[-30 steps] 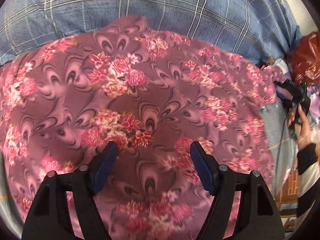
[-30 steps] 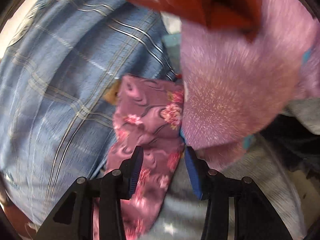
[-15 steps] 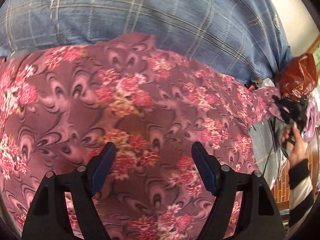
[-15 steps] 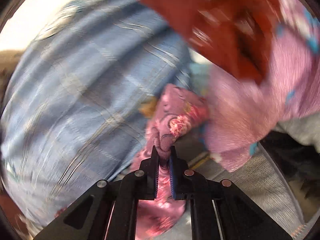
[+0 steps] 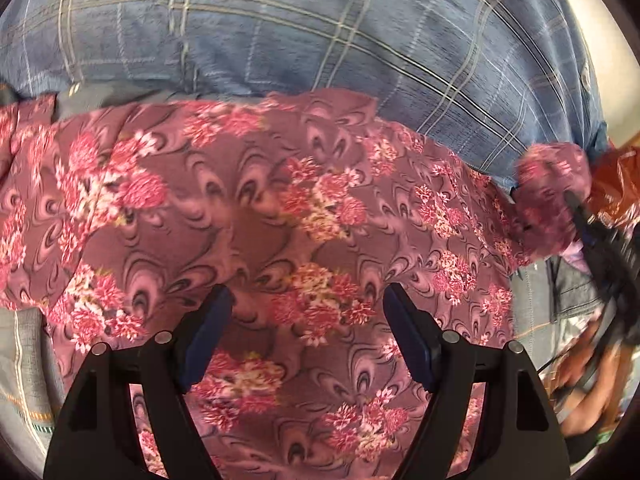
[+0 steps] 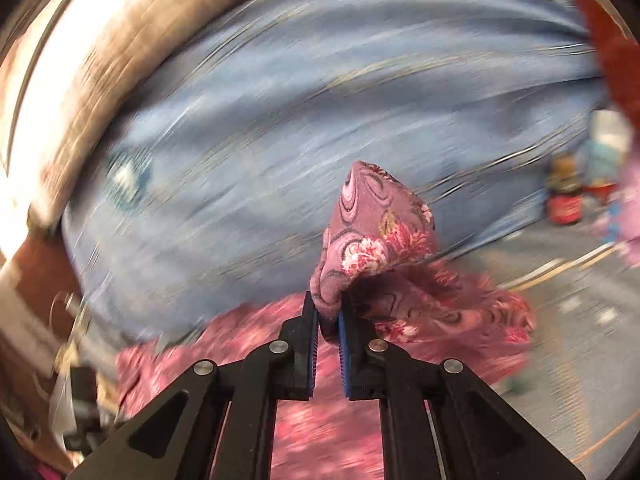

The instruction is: Fold small clothes

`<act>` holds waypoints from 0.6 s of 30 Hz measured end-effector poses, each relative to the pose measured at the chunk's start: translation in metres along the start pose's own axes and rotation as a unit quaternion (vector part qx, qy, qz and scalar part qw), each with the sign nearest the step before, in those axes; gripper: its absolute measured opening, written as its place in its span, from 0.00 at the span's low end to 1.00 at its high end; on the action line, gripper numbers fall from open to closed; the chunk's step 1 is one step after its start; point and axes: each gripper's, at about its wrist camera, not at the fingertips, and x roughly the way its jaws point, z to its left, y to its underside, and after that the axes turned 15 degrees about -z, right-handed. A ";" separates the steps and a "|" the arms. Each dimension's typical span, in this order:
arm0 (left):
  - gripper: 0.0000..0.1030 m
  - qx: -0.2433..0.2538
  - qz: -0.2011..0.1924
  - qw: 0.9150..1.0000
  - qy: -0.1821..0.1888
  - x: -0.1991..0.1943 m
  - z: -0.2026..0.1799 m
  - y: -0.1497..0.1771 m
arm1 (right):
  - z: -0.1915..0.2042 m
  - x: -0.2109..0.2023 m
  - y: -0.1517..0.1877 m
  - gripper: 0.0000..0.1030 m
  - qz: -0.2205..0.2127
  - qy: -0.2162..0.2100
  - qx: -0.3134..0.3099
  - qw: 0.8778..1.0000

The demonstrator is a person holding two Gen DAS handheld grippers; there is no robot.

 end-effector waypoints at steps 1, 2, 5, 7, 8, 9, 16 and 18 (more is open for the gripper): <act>0.75 -0.006 0.002 1.000 0.003 -0.001 0.004 -0.001 | 0.013 0.010 0.014 0.08 0.013 -0.010 -0.007 1.000; 0.75 -0.011 0.003 1.000 0.003 -0.002 0.007 -0.002 | 0.027 0.017 0.028 0.08 0.027 -0.022 -0.012 0.999; 0.75 -0.024 0.004 1.000 -0.001 -0.007 0.016 -0.006 | 0.064 0.039 0.073 0.13 0.081 -0.060 -0.010 0.995; 0.75 -0.032 0.003 0.999 0.000 -0.010 0.022 -0.008 | 0.085 0.052 0.107 0.18 0.124 -0.067 -0.017 0.990; 0.75 -0.036 0.003 0.999 0.001 -0.013 0.026 -0.010 | 0.094 0.053 0.119 0.18 0.135 -0.069 -0.021 0.988; 0.75 -0.038 0.003 0.999 0.003 -0.013 0.027 -0.010 | 0.098 0.054 0.129 0.21 0.149 -0.072 -0.019 0.986; 0.76 -0.070 0.024 0.996 0.039 -0.004 0.030 -0.007 | 0.076 0.011 0.128 0.31 0.146 -0.085 0.030 0.985; 0.76 -0.085 0.036 0.993 0.068 0.001 0.025 -0.003 | 0.056 0.000 0.118 0.34 0.128 -0.071 0.060 0.987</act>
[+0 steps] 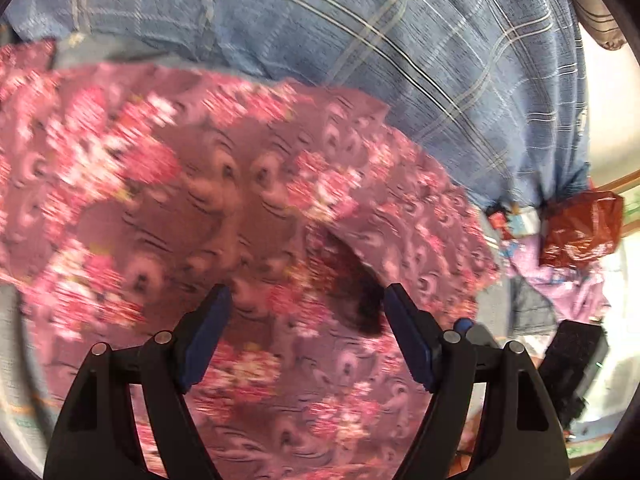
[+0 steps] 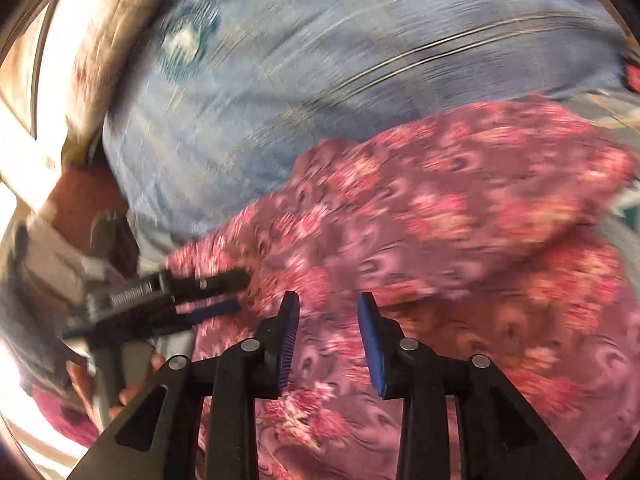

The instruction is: Fold small clothes

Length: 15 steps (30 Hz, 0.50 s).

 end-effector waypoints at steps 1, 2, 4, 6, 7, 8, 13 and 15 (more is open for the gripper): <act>0.76 -0.007 0.007 1.000 0.016 0.003 -0.003 0.002 | -0.011 -0.007 -0.006 0.36 -0.008 0.011 0.017 1.000; 0.76 -0.014 0.011 0.999 0.029 0.005 -0.007 0.004 | -0.023 -0.013 -0.010 0.36 -0.015 0.019 0.034 0.999; 0.76 -0.025 0.016 0.998 0.062 0.006 -0.017 0.009 | -0.047 -0.019 -0.014 0.36 -0.025 0.033 0.068 0.997; 0.81 -0.021 0.016 0.997 0.074 0.010 -0.028 0.010 | -0.070 -0.023 -0.017 0.36 -0.031 0.042 0.105 0.993; 0.82 -0.015 0.015 0.997 0.072 0.013 -0.035 0.011 | -0.079 -0.022 -0.018 0.36 -0.033 0.042 0.121 0.991; 0.82 -0.012 0.017 0.998 0.063 0.019 -0.040 0.012 | -0.088 -0.020 -0.020 0.36 -0.036 0.044 0.137 0.989; 0.64 -0.028 0.024 0.999 0.038 0.051 -0.050 0.008 | -0.128 -0.007 -0.024 0.35 -0.051 0.060 0.228 0.970; 0.02 -0.011 0.013 0.999 0.034 0.046 -0.056 -0.003 | -0.134 -0.003 -0.026 0.13 -0.059 0.041 0.252 0.965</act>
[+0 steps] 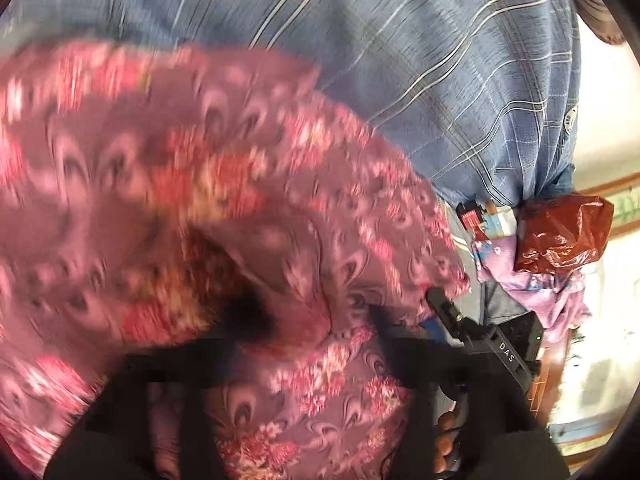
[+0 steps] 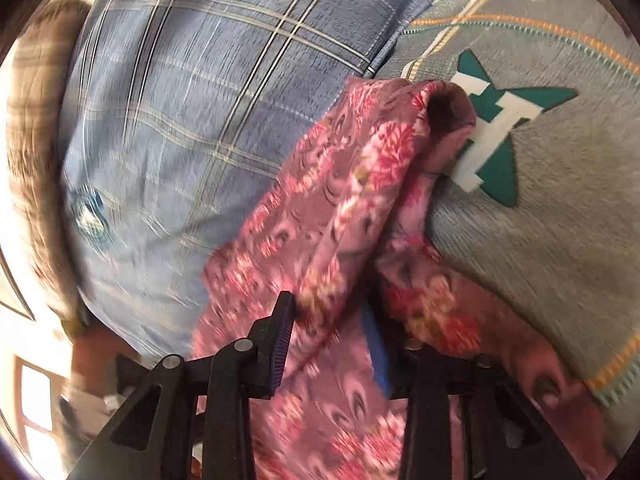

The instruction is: Fold small clothes

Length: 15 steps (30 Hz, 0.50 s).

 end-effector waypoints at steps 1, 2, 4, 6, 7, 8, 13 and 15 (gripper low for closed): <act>0.05 -0.014 -0.005 1.000 0.014 -0.009 0.000 -0.007 | 0.003 0.001 -0.001 0.05 0.002 -0.020 0.009 1.000; 0.05 -0.018 -0.020 1.000 0.015 -0.017 0.001 -0.011 | 0.012 -0.003 -0.001 0.05 0.001 -0.058 0.023 0.998; 0.05 0.014 -0.068 0.998 -0.010 -0.045 -0.001 -0.016 | 0.026 -0.013 0.002 0.05 -0.002 -0.098 0.018 0.995; 0.05 0.033 -0.098 0.994 -0.033 -0.068 0.005 -0.011 | 0.035 -0.017 0.014 0.06 0.023 -0.130 0.019 0.991; 0.05 0.035 -0.107 0.993 -0.040 -0.076 0.011 -0.007 | 0.035 -0.016 0.025 0.07 0.043 -0.138 0.019 0.989; 0.05 0.036 -0.119 0.991 -0.050 -0.084 0.019 -0.002 | 0.033 -0.013 0.038 0.08 0.065 -0.134 0.010 0.989; 0.06 0.031 -0.143 0.985 -0.094 -0.089 0.058 0.018 | 0.011 0.004 0.083 0.12 0.132 -0.081 -0.026 0.988; 0.06 0.033 -0.147 0.984 -0.094 -0.090 0.063 0.019 | 0.010 -0.002 0.085 0.14 0.135 -0.076 -0.036 0.987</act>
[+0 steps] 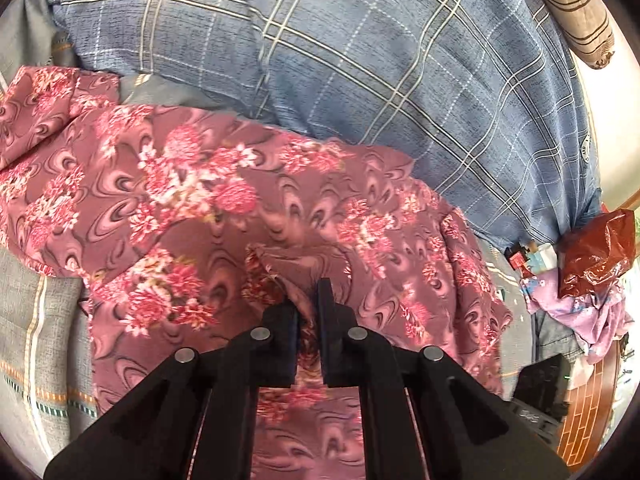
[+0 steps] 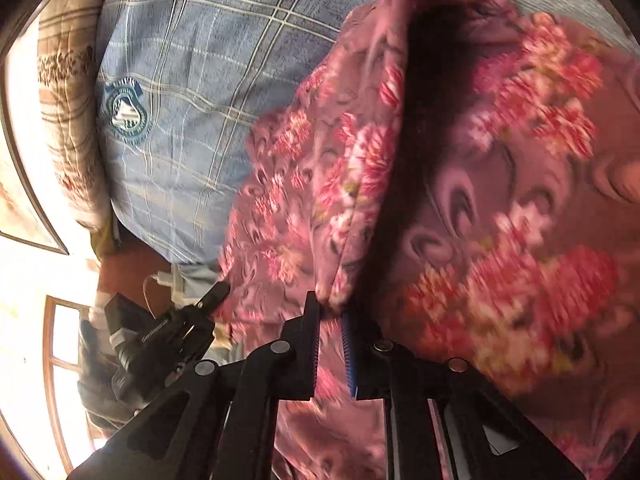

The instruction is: Fold small clothes

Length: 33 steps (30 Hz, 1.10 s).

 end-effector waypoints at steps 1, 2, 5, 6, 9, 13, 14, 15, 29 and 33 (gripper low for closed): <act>0.06 0.004 -0.005 1.000 0.004 -0.001 0.000 -0.001 | 0.003 -0.006 -0.001 0.19 -0.005 0.003 -0.010 1.000; 0.06 0.012 -0.008 1.000 0.011 -0.002 -0.002 -0.002 | 0.009 -0.016 -0.005 0.24 -0.020 0.008 -0.028 0.999; 0.18 0.017 -0.017 0.999 0.036 -0.004 -0.004 -0.008 | 0.016 -0.035 -0.024 0.52 -0.073 0.032 -0.053 0.995; 0.28 0.015 -0.012 0.999 0.047 -0.003 0.000 -0.008 | 0.016 -0.039 -0.032 0.52 -0.092 0.044 -0.054 0.993; 0.70 -0.010 -0.006 0.998 0.063 0.003 0.006 -0.011 | 0.009 -0.030 -0.055 0.52 -0.107 0.063 -0.039 0.992; 0.43 -0.016 -0.024 0.998 0.047 0.005 0.011 -0.016 | 0.005 -0.018 -0.080 0.04 -0.123 0.061 -0.027 0.990; 0.25 -0.009 -0.022 0.999 0.037 0.007 0.012 -0.016 | 0.007 -0.025 -0.085 0.04 -0.151 0.059 -0.030 0.986; 0.22 -0.007 -0.016 0.999 0.031 0.010 0.014 -0.015 | 0.006 -0.033 -0.090 0.04 -0.179 0.067 -0.023 0.981; 0.62 -0.062 0.008 0.995 0.078 0.015 0.023 -0.017 | 0.065 -0.044 -0.046 0.41 -0.097 0.070 -0.163 0.979; 0.62 -0.024 0.022 0.996 0.080 0.017 0.002 -0.007 | 0.098 0.018 -0.057 0.52 -0.038 0.074 -0.220 0.972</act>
